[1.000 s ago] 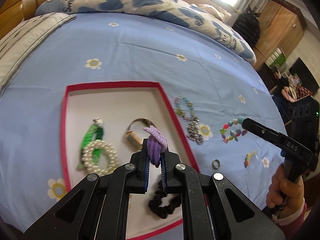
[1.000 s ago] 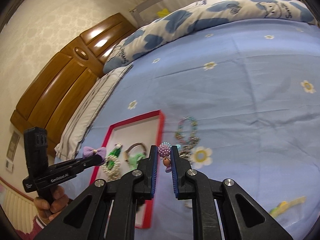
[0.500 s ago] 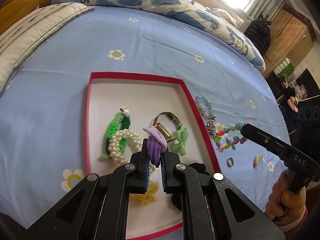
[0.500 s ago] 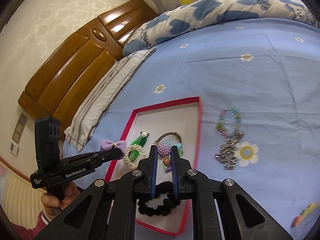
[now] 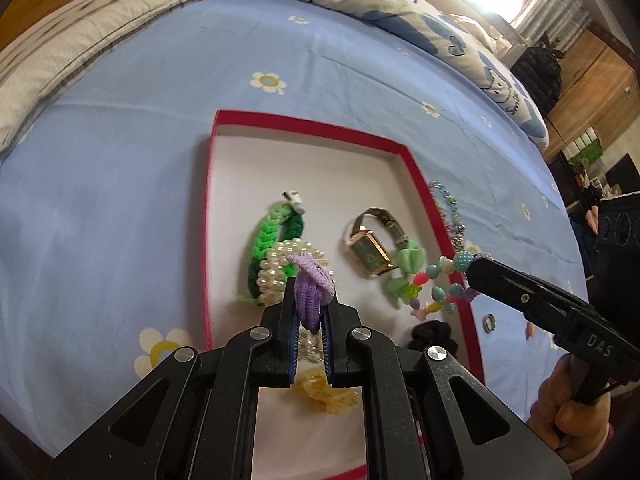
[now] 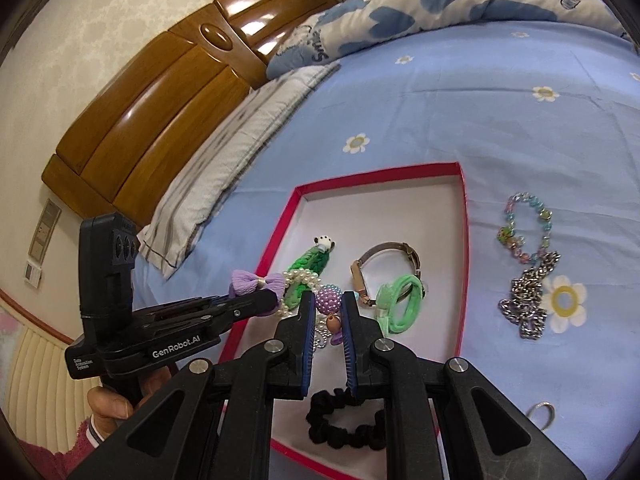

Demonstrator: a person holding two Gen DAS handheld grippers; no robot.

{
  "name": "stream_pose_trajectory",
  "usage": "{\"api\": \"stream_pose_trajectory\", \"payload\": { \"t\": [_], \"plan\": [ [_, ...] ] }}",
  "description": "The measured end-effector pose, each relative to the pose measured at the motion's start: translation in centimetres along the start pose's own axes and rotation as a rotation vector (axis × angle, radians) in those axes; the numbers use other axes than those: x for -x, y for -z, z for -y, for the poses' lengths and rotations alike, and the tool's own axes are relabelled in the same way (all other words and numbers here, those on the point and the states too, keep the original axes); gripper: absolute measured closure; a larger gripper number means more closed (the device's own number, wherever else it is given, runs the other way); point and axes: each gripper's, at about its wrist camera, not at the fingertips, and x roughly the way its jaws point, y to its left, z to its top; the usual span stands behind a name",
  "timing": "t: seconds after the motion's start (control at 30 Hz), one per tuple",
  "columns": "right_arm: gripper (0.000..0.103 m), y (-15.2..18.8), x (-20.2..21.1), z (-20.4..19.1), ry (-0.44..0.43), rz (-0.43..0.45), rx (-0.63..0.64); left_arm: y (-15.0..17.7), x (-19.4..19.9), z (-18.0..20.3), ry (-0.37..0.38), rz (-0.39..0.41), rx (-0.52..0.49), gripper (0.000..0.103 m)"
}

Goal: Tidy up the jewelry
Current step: 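Carry the purple hair tie and candy-bead bracelet into the tray and open both tools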

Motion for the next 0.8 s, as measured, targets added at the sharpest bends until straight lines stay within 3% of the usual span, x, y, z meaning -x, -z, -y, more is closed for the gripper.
{"api": "stream_pose_trajectory", "payload": {
  "t": [0.4,0.8],
  "plan": [
    [0.090,-0.1,-2.9,3.3,0.097,-0.046,-0.021,-0.5,-1.6,-0.7,-0.018,-0.019,0.008,0.094],
    [0.085,0.1,-3.2,4.1,0.091,-0.055,-0.053,-0.2,-2.1,0.6,-0.065,-0.028,-0.053,0.089]
  ]
}}
